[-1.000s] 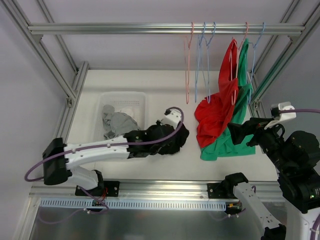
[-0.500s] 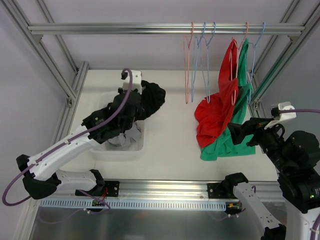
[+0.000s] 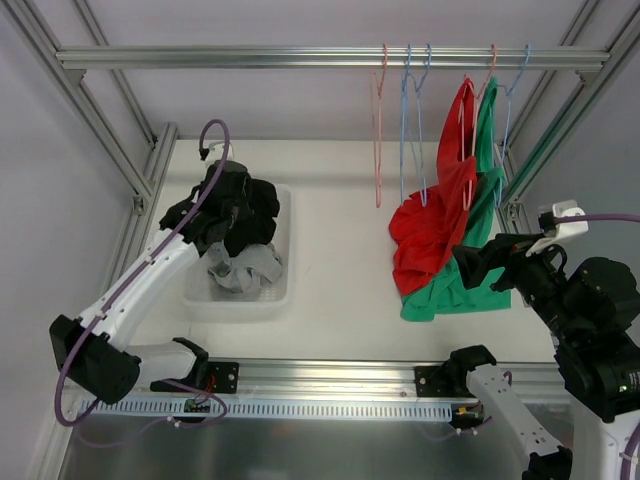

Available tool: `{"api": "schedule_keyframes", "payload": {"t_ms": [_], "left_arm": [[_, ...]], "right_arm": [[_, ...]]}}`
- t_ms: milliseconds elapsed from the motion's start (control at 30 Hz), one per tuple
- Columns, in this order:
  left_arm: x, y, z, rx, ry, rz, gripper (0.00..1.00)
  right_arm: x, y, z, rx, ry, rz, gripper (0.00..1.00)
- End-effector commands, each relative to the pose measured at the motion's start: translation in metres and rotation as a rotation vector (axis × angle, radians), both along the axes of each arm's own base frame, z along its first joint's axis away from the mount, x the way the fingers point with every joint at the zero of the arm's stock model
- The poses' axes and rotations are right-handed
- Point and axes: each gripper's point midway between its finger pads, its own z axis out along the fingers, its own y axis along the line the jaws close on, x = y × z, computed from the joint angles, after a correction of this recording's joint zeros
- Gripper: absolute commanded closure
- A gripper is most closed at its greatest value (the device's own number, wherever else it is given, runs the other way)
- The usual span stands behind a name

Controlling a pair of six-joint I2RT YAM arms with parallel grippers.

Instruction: Remove the tank top from the hanger

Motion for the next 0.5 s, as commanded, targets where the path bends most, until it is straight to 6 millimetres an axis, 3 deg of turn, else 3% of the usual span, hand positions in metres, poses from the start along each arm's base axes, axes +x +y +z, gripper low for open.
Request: {"api": "schedule_keyframes", "payload": {"t_ms": [0, 33, 133, 200, 233, 333, 467], "left_arm": [[0.004, 0.000, -0.052, -0.095, 0.132, 0.069, 1.00], [0.006, 0.012, -0.069, -0.094, 0.166, 0.116, 1.00], [0.016, 0.020, -0.114, -0.093, 0.252, 0.166, 1.00], [0.018, 0.019, -0.132, -0.099, 0.286, 0.182, 1.00], [0.015, 0.019, -0.152, -0.086, 0.332, 0.193, 1.00], [0.012, 0.019, -0.186, -0.084, 0.397, 0.230, 1.00], [0.004, 0.025, -0.205, -0.084, 0.436, 0.276, 1.00]], "right_arm": [[0.009, 0.008, 0.003, 0.003, -0.003, 0.035, 0.00], [0.010, 0.010, 0.004, 0.008, -0.006, 0.040, 0.01], [0.013, 0.016, 0.001, 0.019, 0.000, 0.068, 0.00], [0.014, 0.019, -0.001, 0.026, 0.009, 0.082, 0.01], [0.015, 0.021, -0.002, 0.029, 0.012, 0.087, 0.00], [0.020, 0.024, -0.007, 0.035, 0.029, 0.095, 0.00], [0.029, 0.024, -0.010, 0.042, 0.059, 0.073, 0.00]]}}
